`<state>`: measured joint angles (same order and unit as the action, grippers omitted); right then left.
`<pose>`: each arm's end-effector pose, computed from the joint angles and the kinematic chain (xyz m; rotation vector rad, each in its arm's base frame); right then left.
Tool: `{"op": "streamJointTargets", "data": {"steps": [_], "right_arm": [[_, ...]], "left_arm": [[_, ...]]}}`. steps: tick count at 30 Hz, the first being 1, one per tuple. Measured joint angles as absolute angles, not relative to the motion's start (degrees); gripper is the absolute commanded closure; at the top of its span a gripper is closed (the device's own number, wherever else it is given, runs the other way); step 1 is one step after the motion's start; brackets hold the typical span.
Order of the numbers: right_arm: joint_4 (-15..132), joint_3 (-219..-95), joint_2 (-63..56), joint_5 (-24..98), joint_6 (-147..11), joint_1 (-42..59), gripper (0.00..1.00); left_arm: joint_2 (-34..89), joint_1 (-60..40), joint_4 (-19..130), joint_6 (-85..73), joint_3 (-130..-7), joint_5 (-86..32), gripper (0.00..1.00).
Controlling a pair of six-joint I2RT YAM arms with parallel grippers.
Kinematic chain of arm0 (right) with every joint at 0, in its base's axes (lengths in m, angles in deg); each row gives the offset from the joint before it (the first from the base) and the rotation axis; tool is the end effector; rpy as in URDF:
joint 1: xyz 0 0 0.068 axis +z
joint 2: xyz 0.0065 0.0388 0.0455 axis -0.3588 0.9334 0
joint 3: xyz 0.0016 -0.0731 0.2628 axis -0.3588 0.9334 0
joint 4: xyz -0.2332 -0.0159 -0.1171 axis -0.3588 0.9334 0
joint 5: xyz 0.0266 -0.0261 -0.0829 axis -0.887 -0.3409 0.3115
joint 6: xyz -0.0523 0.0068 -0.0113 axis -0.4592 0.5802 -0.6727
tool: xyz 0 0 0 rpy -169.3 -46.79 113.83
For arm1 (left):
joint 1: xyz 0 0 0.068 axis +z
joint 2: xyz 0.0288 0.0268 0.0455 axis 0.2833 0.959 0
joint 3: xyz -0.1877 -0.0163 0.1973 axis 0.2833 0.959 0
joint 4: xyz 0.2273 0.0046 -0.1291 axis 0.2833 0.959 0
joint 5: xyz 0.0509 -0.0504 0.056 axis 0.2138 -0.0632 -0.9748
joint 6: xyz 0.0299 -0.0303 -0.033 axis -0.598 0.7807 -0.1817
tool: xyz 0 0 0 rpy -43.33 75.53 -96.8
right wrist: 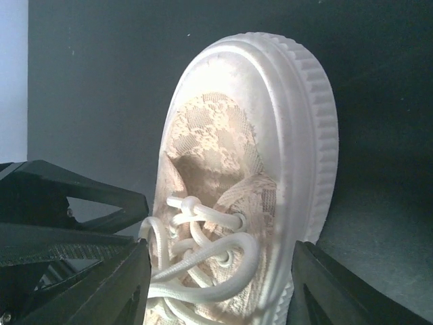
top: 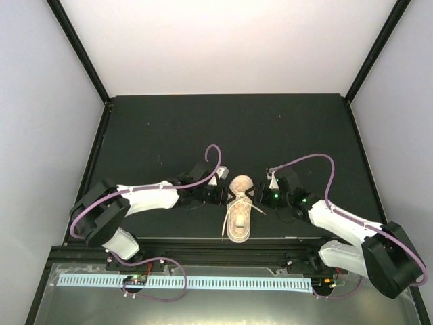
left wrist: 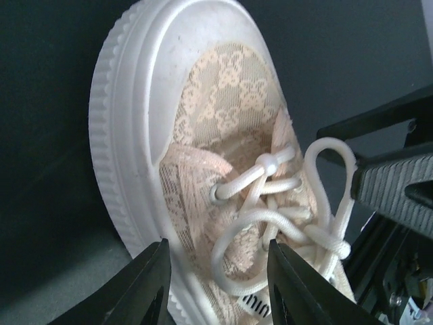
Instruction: Tie the shoes
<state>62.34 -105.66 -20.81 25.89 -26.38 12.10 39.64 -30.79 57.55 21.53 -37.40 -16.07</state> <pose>0.1677 0.1233 0.1656 0.1639 2.5504 1.0311 0.1921 -0.2252 0.1614 0.3619 2.6047 -1.0347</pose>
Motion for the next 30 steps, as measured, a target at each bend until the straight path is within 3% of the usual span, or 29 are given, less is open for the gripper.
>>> {"op": "streamJointTargets", "data": {"steps": [16, 22, 27, 30], "right_arm": [[59.2, -105.1, -19.6, 23.7, -24.6, 12.1, 0.62], [58.7, -105.1, -19.2, 23.2, -24.3, 12.1, 0.74], [58.1, -104.8, -18.9, 23.1, -23.9, 12.1, 0.91], [58.1, -104.3, -19.2, 23.4, -23.4, 12.1, 0.98]], "left_arm": [[40.3, -30.4, 52.7, 24.6, -36.1, -13.6, 0.71], [41.0, -30.4, 51.9, 25.0, -35.7, -12.3, 0.81], [41.0, -30.4, 51.3, 25.4, -35.0, -12.2, 0.97], [41.0, -30.4, 51.3, 25.7, -35.0, -12.2, 0.99]]}}
